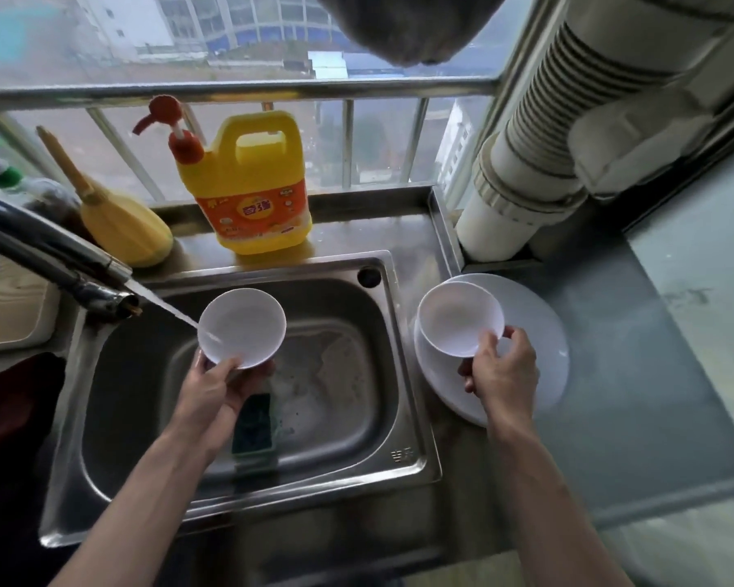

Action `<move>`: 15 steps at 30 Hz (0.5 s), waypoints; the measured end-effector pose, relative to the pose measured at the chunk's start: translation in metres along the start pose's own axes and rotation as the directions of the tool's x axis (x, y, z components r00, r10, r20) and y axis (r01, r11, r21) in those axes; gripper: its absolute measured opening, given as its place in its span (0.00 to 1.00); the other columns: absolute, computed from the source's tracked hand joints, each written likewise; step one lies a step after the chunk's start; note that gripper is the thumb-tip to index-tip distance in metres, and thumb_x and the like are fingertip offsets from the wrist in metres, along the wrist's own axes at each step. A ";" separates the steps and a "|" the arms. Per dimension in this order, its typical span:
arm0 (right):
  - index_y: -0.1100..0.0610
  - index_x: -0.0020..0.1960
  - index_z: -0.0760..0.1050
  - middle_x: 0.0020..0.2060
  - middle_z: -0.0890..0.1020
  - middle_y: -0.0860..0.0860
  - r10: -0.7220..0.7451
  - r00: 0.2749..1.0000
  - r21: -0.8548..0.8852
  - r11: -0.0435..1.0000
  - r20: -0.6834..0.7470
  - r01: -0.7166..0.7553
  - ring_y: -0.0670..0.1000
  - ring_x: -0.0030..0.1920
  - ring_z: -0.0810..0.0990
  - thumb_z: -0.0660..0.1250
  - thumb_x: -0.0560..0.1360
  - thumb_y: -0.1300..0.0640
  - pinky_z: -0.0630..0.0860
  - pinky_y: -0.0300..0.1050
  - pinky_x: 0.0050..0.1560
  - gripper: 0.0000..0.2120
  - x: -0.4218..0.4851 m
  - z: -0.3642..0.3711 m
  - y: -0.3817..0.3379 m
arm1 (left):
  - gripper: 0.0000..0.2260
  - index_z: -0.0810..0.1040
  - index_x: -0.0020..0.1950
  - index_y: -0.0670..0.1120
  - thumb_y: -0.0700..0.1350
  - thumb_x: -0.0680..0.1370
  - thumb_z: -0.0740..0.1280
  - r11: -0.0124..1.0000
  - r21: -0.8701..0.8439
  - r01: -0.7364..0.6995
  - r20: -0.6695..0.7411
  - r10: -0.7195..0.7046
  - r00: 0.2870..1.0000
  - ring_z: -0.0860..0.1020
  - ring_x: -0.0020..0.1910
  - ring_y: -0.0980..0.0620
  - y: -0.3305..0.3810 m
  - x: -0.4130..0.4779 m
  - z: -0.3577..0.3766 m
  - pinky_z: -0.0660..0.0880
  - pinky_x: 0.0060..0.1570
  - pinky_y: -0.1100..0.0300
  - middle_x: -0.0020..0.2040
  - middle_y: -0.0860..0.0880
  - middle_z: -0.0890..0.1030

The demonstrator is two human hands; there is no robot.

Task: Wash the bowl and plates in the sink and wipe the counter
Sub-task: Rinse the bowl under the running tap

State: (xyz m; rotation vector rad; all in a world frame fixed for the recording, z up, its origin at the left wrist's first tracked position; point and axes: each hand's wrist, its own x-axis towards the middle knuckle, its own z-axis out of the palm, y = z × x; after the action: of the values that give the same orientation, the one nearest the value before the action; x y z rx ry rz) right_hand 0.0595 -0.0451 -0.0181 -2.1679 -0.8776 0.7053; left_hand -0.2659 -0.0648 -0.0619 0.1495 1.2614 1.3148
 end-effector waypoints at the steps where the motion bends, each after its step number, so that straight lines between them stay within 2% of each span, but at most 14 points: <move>1: 0.56 0.55 0.73 0.26 0.82 0.51 0.012 1.000 -0.010 1.000 -0.018 -0.013 0.54 0.22 0.79 0.57 0.83 0.52 0.83 0.57 0.42 0.10 0.002 0.001 0.003 | 0.24 0.68 0.77 0.45 0.30 0.82 0.61 1.000 0.003 -0.001 0.006 0.001 1.000 0.86 0.46 0.44 0.001 -0.002 0.002 0.84 0.41 0.56 0.72 0.35 0.74; 3: 0.56 0.50 0.74 0.25 0.82 0.50 0.042 0.999 -0.033 0.999 -0.019 -0.043 0.57 0.25 0.80 0.56 0.81 0.50 0.82 0.61 0.47 0.11 0.006 0.003 0.011 | 0.25 0.68 0.77 0.45 0.30 0.82 0.62 1.000 -0.001 0.004 0.020 -0.004 1.000 0.85 0.49 0.43 0.004 -0.005 0.005 0.85 0.42 0.55 0.72 0.36 0.74; 5: 0.57 0.49 0.74 0.29 0.84 0.51 0.069 0.997 -0.051 0.996 -0.019 -0.070 0.60 0.32 0.83 0.57 0.79 0.48 0.81 0.60 0.50 0.14 0.007 0.002 0.011 | 0.26 0.67 0.78 0.46 0.30 0.81 0.62 1.000 -0.005 0.004 0.037 -0.004 0.999 0.85 0.50 0.42 0.006 -0.007 0.005 0.85 0.44 0.53 0.72 0.37 0.74; 8: 0.59 0.63 0.73 0.51 0.86 0.58 0.088 0.992 -0.083 0.992 -0.085 -0.095 0.66 0.54 0.82 0.61 0.80 0.46 0.76 0.56 0.56 0.19 0.003 -0.002 0.007 | 0.27 0.67 0.78 0.48 0.30 0.80 0.64 1.000 -0.022 0.014 0.039 -0.013 0.999 0.84 0.55 0.40 0.007 -0.007 0.004 0.85 0.46 0.52 0.72 0.38 0.74; 9: 0.59 0.67 0.70 0.52 0.84 0.59 0.077 0.987 -0.087 0.992 -0.138 -0.090 0.66 0.57 0.80 0.62 0.81 0.49 0.72 0.55 0.52 0.19 -0.002 -0.002 0.003 | 0.28 0.67 0.78 0.48 0.31 0.80 0.65 0.999 -0.029 0.014 0.040 -0.013 0.999 0.83 0.58 0.39 0.007 -0.007 0.004 0.85 0.46 0.51 0.71 0.39 0.74; 12: 0.56 0.67 0.65 0.40 0.81 0.53 -0.084 0.964 -0.110 0.992 -0.252 0.057 0.66 0.49 0.80 0.63 0.82 0.54 0.64 0.51 0.44 0.16 -0.024 0.007 -0.015 | 0.30 0.67 0.78 0.49 0.31 0.78 0.67 0.999 -0.035 0.019 0.026 -0.018 1.000 0.84 0.57 0.40 0.009 -0.006 0.001 0.85 0.45 0.52 0.71 0.41 0.75; 15: 0.56 0.65 0.68 0.33 0.76 0.47 -0.244 0.944 -0.084 0.969 -0.223 0.231 0.62 0.40 0.80 0.65 0.81 0.56 0.65 0.49 0.41 0.14 -0.039 0.027 -0.029 | 0.29 0.68 0.78 0.48 0.31 0.78 0.67 0.999 -0.038 0.017 0.021 -0.016 1.000 0.83 0.57 0.41 0.011 -0.006 -0.001 0.85 0.44 0.52 0.71 0.42 0.75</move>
State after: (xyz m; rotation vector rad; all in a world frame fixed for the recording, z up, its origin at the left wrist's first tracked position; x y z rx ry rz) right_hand 0.0056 -0.0487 -0.0046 -2.0941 -1.0210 0.3035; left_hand -0.2720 -0.0663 -0.0513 0.1255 1.2169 1.3192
